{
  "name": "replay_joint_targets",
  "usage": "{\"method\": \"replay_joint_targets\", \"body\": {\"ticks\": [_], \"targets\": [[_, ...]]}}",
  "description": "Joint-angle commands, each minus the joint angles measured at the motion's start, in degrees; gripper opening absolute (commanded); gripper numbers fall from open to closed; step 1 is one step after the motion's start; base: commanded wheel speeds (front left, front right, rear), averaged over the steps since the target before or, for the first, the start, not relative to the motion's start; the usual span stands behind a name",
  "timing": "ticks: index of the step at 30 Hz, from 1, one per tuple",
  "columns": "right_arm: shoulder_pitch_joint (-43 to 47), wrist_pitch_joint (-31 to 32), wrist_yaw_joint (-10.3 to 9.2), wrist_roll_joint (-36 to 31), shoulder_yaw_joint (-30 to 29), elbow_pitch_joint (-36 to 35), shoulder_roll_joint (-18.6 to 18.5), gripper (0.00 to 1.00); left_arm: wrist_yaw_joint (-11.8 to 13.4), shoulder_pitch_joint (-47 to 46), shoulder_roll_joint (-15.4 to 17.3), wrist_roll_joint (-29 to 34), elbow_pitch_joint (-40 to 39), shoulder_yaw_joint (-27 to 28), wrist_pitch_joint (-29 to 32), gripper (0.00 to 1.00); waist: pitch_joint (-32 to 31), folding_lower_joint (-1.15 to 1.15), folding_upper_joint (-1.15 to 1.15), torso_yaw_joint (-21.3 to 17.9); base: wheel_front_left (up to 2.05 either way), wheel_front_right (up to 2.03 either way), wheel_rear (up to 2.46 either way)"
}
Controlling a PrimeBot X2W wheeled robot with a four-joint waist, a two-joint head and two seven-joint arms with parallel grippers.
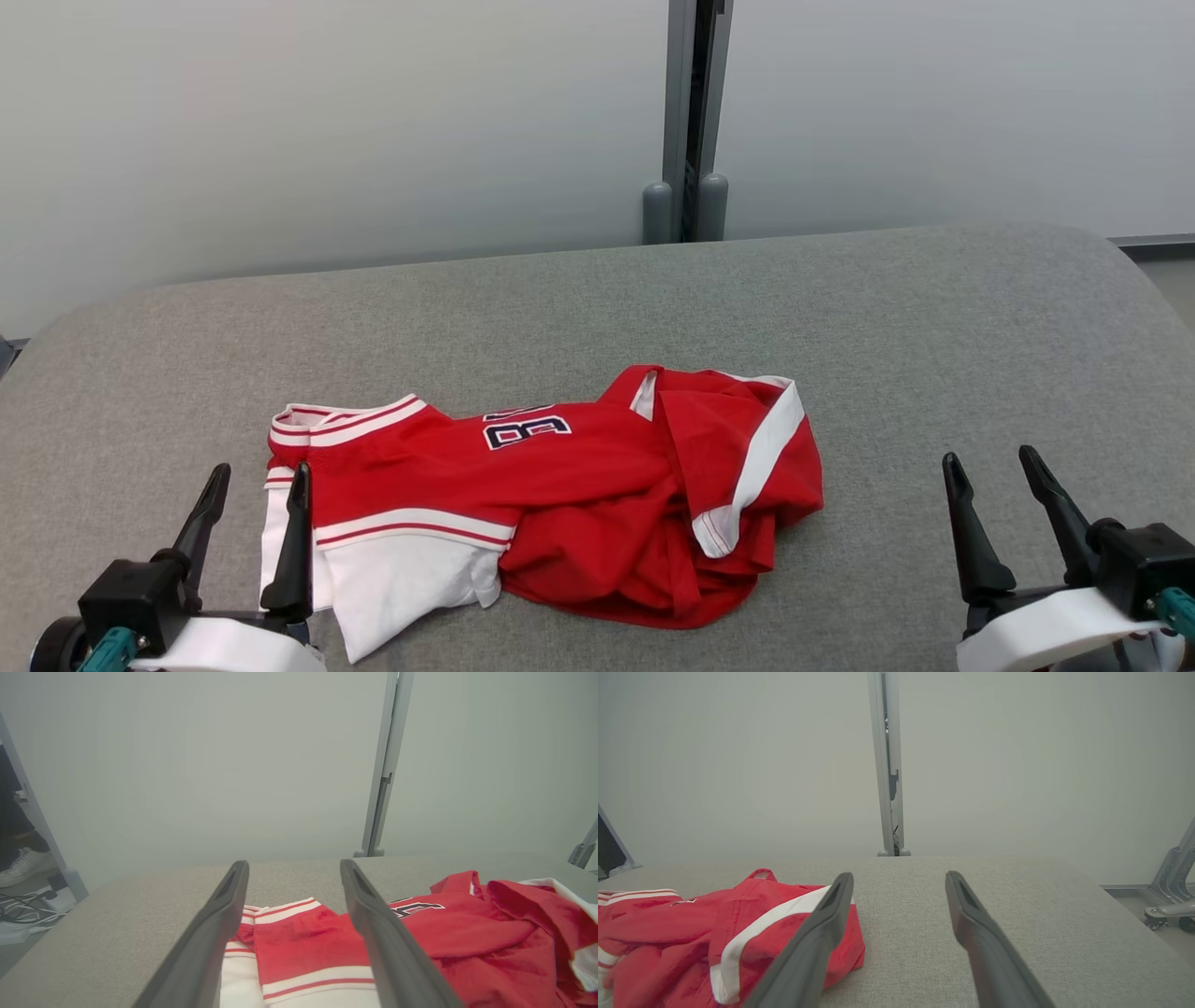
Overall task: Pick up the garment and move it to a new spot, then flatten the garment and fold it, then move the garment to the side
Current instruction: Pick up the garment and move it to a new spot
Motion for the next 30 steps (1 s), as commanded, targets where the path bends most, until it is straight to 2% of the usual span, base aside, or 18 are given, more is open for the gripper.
{"method": "replay_joint_targets", "body": {"ticks": [1, 30], "targets": [[1.0, 0.3, 0.01, 0.0, -0.1, -0.6, 0.0, 1.00, 0.4, 0.9, 0.5, -0.4, 0.1, 0.2, 0.1, 1.00, -0.3, 0.00, 0.00, -0.1, 0.00, 0.00, 0.00], [1.8, 0.8, 0.01, 0.2, -0.5, -2.3, 1.0, 1.00, 2.0, 1.2, 0.9, -1.4, 0.0, 0.0, 1.7, 1.00, 0.1, 0.00, 0.00, 0.4, 0.00, 0.00, 0.00]]}}
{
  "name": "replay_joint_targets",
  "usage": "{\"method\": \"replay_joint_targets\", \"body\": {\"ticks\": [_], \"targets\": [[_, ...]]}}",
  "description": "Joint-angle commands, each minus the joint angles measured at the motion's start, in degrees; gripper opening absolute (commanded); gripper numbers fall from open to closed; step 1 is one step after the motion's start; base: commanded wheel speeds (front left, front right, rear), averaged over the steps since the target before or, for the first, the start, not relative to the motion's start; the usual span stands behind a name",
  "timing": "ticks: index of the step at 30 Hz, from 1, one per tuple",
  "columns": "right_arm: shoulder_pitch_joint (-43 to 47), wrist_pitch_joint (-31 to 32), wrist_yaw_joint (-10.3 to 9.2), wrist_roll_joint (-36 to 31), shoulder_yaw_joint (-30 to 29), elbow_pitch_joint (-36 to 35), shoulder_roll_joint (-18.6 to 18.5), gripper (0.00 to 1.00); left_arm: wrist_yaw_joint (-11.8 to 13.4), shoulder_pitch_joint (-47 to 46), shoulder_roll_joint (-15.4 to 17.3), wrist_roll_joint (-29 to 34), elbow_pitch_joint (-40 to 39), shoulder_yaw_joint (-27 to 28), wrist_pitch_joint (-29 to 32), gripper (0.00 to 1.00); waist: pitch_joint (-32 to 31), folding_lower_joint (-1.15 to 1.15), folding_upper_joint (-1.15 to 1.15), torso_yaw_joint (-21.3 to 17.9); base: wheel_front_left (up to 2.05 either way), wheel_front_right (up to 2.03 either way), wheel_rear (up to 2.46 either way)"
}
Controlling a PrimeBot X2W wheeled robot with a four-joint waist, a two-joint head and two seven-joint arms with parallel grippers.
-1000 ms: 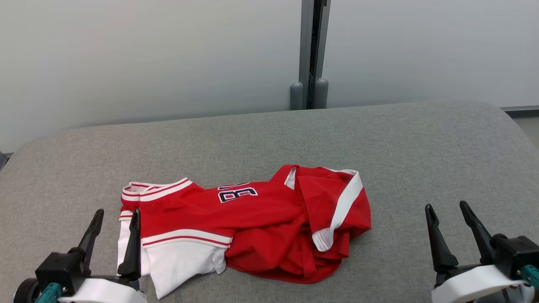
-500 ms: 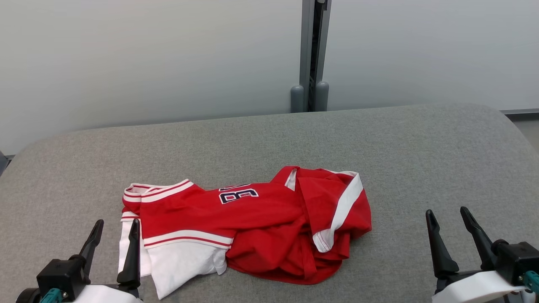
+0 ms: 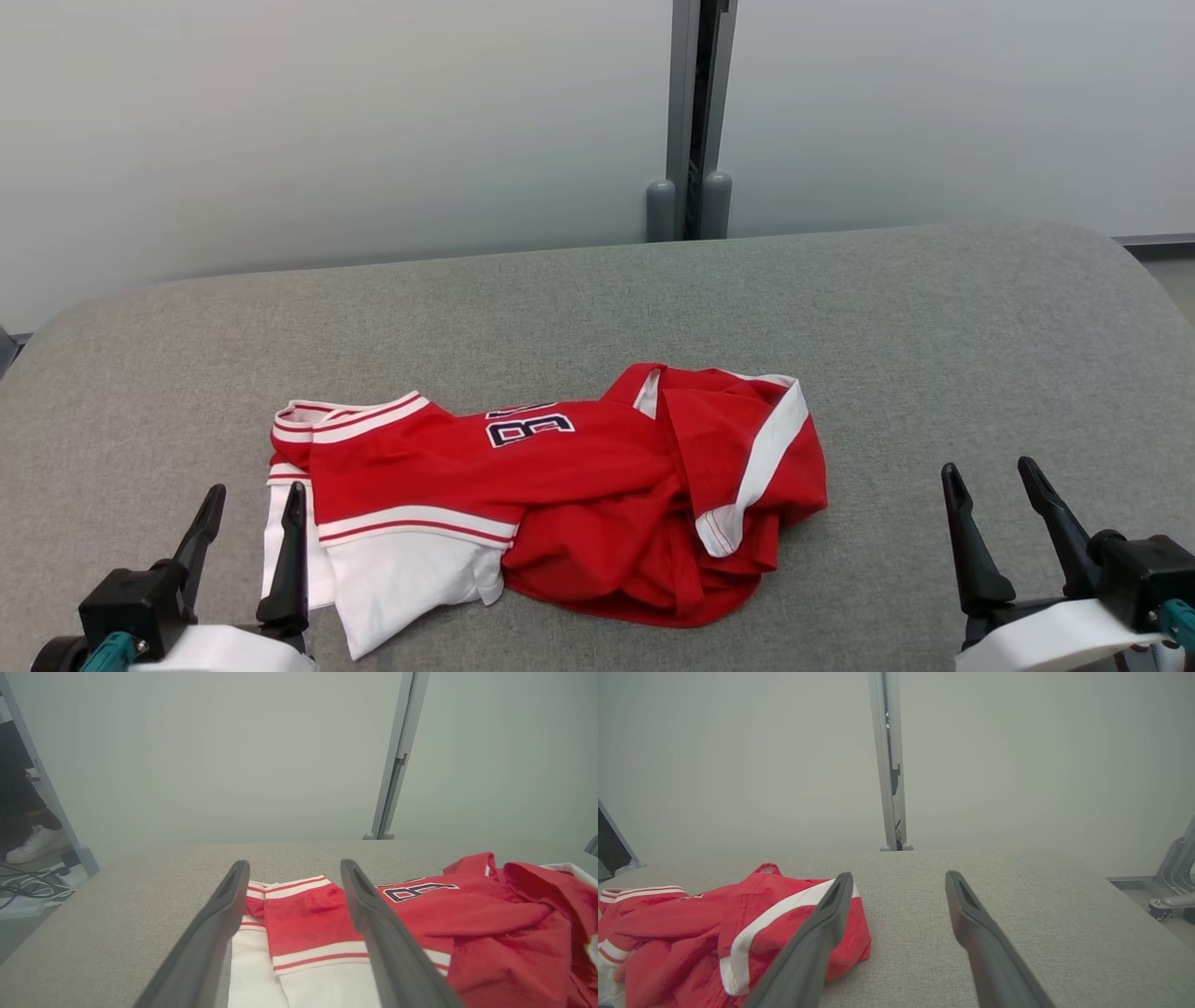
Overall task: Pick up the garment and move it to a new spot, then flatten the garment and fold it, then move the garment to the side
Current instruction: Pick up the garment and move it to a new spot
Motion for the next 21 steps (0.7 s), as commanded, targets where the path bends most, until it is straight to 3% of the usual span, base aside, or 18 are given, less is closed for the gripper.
{"method": "replay_joint_targets", "body": {"ticks": [1, 4, 8, 14, 21], "targets": [[-0.5, -0.2, 0.01, 0.1, -0.1, -0.4, 0.0, 1.00, 0.5, -1.3, 0.4, -0.1, 0.0, 0.3, 0.2, 1.00, 0.2, 0.00, 0.00, 0.0, 0.00, 0.00, 0.00], [-0.7, -0.2, 0.01, 0.1, -0.1, -0.5, 0.0, 1.00, -0.1, -2.6, 0.5, -0.4, 0.3, -0.1, 1.1, 1.00, 0.7, 0.00, 0.00, 0.2, 0.00, 0.00, 0.00], [-2.0, 0.1, 0.01, 0.1, 0.8, -1.2, 0.0, 1.00, -3.0, -8.4, 0.3, -2.0, 3.9, -2.2, 6.3, 1.00, 3.9, 0.00, 0.00, -0.2, 0.00, 0.00, 0.00], [-5.7, -1.2, 0.01, 0.5, 2.7, -1.0, -0.4, 1.00, -8.1, -17.5, -0.9, -6.3, 16.9, -3.5, 12.4, 1.00, 10.9, 0.00, 0.00, -2.0, 0.00, 0.00, 0.00], [-8.4, -2.5, 0.01, 1.1, 3.5, 0.2, -0.6, 1.00, -9.8, -22.1, -1.7, -9.2, 27.7, -2.5, 14.6, 1.00, 14.8, 0.00, 0.00, -3.1, 0.00, 0.00, 0.00]]}}
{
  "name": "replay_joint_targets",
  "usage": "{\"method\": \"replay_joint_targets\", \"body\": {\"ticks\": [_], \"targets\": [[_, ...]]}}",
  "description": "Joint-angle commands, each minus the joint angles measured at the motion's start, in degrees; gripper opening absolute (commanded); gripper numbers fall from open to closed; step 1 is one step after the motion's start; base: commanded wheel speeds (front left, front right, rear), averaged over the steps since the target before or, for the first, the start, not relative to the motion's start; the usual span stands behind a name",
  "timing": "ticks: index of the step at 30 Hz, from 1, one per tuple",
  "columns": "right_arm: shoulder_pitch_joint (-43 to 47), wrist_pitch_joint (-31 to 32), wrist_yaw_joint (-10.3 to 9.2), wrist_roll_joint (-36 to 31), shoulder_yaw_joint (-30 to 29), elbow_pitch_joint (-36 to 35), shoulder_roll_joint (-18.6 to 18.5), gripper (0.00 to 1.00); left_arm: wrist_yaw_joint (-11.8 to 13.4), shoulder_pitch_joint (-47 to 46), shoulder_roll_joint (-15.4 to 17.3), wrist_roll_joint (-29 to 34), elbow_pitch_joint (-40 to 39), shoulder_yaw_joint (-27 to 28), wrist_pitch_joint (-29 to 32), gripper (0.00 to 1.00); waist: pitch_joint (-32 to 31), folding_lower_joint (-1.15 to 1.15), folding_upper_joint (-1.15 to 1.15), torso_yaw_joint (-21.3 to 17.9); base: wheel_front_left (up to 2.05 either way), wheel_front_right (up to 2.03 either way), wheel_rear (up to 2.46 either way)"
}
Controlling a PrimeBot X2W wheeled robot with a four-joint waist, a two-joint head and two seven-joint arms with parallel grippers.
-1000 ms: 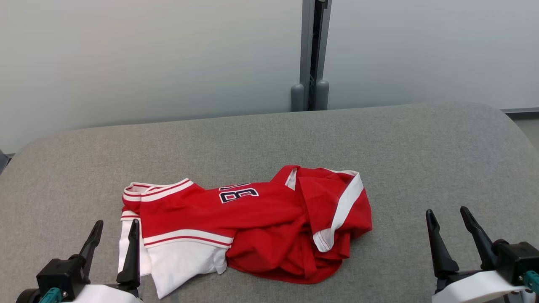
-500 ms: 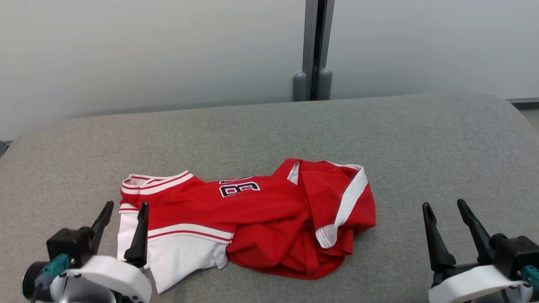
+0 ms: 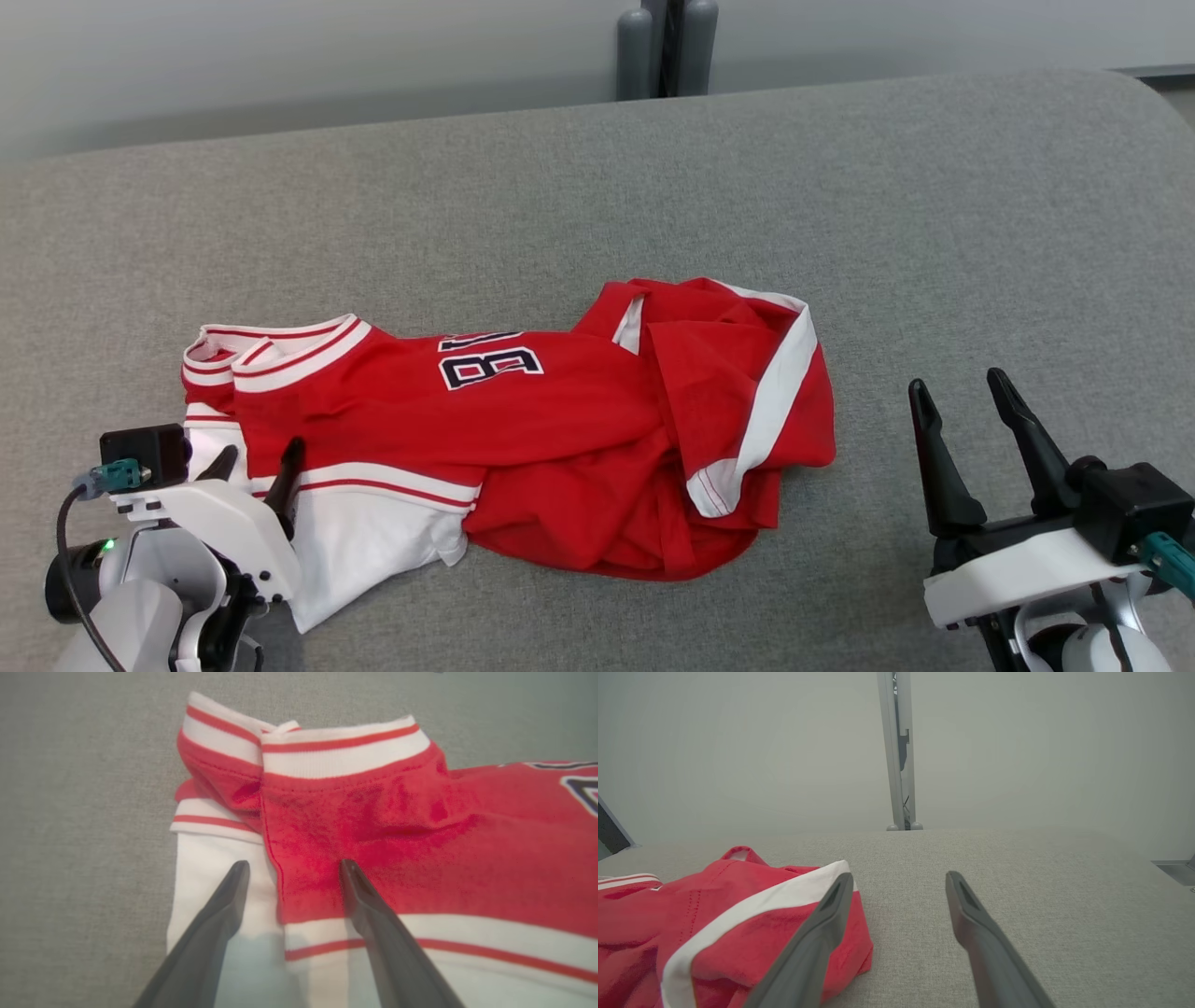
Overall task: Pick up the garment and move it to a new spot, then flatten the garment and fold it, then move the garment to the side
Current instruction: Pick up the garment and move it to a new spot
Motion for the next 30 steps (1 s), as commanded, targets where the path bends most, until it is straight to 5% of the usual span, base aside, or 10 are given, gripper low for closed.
{"method": "replay_joint_targets", "body": {"ticks": [1, 6, 7, 8, 18, 30], "targets": [[-0.9, -0.6, 0.01, 0.2, -0.1, 0.1, -0.4, 1.00, -0.3, -1.2, 0.1, -0.4, 1.0, 0.2, 0.5, 1.00, 1.6, 0.00, 0.00, -0.9, 0.00, 0.00, 0.00], [-2.0, -1.5, 0.01, 0.6, 0.0, 1.3, -0.5, 1.00, -2.0, -2.0, -0.9, -2.2, 6.6, -0.6, 3.6, 1.00, 2.7, 0.00, 0.00, -1.2, 0.00, 0.00, 0.00], [-2.2, -1.5, 0.01, 0.6, 0.0, 1.4, -0.4, 1.00, -2.7, -2.1, -1.1, -2.6, 7.2, -1.0, 4.4, 0.62, 2.8, 0.00, 0.00, -1.2, 0.00, 0.00, 0.00], [-2.4, -1.6, 0.01, 0.6, -0.1, 1.5, -0.4, 1.00, -2.8, -2.4, -1.2, -2.1, 7.6, -1.4, 3.9, 0.00, 2.9, 0.00, 0.00, -1.2, 0.00, 0.00, 0.00], [-2.5, -2.3, 0.01, 0.6, -1.1, 2.5, -0.4, 1.00, -0.3, -6.5, 1.7, 3.1, 2.4, -1.1, -4.4, 0.00, 1.5, 0.00, 0.00, -0.5, 0.00, 0.00, 0.00], [-1.3, -2.3, 0.01, 0.5, -2.6, 1.8, 0.0, 1.00, 9.2, -8.4, 9.7, 11.3, -26.6, 2.7, -6.0, 0.00, -1.9, 0.00, 0.00, 1.7, 0.00, 0.00, 0.00]]}}
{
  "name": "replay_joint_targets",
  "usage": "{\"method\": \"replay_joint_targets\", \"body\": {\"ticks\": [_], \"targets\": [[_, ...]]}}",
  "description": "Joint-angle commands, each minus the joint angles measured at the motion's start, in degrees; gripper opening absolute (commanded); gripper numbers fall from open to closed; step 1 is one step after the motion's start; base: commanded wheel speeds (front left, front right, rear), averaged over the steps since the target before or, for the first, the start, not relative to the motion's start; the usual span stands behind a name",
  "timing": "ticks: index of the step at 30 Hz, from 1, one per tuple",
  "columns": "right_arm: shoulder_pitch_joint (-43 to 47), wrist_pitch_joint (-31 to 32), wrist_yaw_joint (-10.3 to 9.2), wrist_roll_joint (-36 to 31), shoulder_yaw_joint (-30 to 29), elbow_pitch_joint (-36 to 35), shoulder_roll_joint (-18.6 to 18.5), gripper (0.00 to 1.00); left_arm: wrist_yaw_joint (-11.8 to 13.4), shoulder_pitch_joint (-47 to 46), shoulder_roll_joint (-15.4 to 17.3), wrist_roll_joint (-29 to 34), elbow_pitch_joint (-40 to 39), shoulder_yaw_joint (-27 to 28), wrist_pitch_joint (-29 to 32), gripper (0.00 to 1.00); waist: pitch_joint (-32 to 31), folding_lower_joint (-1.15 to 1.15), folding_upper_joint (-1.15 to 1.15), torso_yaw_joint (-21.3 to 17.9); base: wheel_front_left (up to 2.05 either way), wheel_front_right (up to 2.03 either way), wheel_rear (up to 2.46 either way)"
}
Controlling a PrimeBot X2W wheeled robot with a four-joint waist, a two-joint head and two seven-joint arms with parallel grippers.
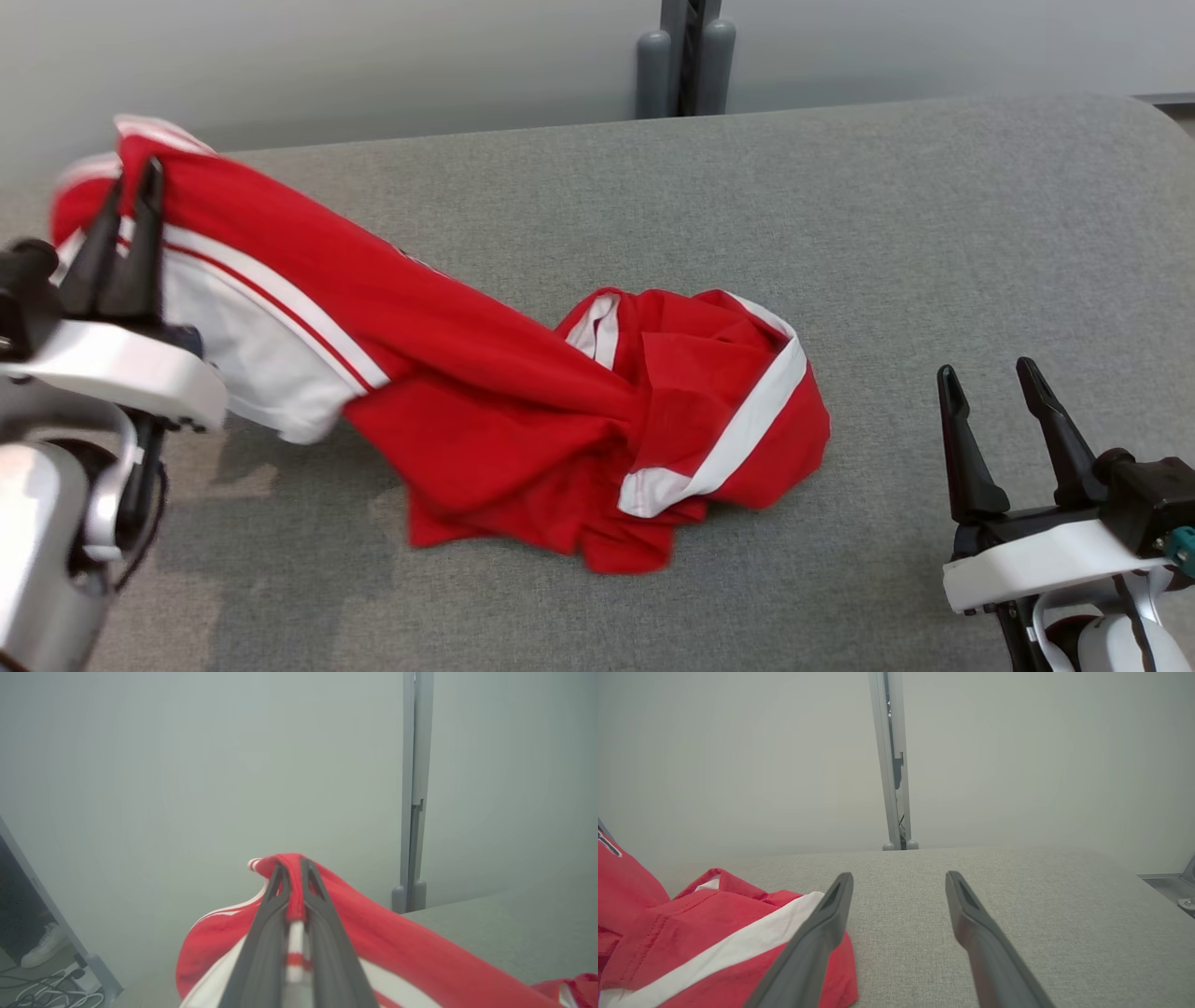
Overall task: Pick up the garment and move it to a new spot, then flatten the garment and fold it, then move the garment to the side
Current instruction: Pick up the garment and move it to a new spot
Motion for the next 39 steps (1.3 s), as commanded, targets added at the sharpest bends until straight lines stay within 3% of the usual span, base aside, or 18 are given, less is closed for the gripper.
{"method": "replay_joint_targets", "body": {"ticks": [1, 6, 11, 21, 26, 31, 39], "targets": [[0.3, -0.3, 0.01, 0.2, -0.3, -0.2, -0.1, 1.00, 1.0, -1.4, 1.2, 0.9, -2.3, 0.9, 0.5, 0.00, -0.3, 0.00, 0.00, 0.5, 0.00, 0.00, 0.00], [0.5, -0.5, 0.01, 0.5, -0.5, -0.3, 0.1, 1.00, 3.5, -3.7, 5.7, 3.2, -9.4, 4.0, 3.3, 0.00, -0.8, 0.00, 0.00, 1.8, 0.00, 0.00, 0.00], [0.7, -0.3, 0.01, 0.5, -0.5, -0.6, 0.2, 1.00, 4.6, -6.0, 9.1, 4.5, -11.2, 6.6, 5.1, 0.00, -0.9, 0.00, 0.00, 3.2, 0.00, 0.00, 0.00], [0.7, 1.2, 0.01, 0.0, -0.3, -2.0, -0.3, 1.00, 6.4, -8.3, 13.5, 6.0, -5.8, 11.2, 4.8, 0.00, 0.5, 0.00, 0.00, 8.1, 0.00, 0.00, 0.00], [0.3, 2.4, 0.01, -0.2, 0.0, -3.1, -1.2, 1.00, 5.0, -7.6, 11.8, 3.4, 0.5, 11.8, 1.7, 0.00, 2.0, 0.00, 0.00, 9.9, 0.00, 0.00, 0.00], [-0.2, 3.7, 0.01, -0.1, 0.3, -4.6, -2.2, 1.00, 2.9, -7.0, 7.5, 1.1, 9.5, 10.3, -2.9, 0.00, 4.2, 0.00, 0.00, 11.1, 0.00, 0.00, 0.00], [-2.2, 6.0, 0.01, 0.0, 1.1, -7.3, -4.5, 1.00, -4.5, -11.5, -2.2, -2.7, 31.9, 6.6, -12.1, 0.00, 8.6, 0.00, 0.00, 11.8, 0.00, 0.00, 0.00]]}}
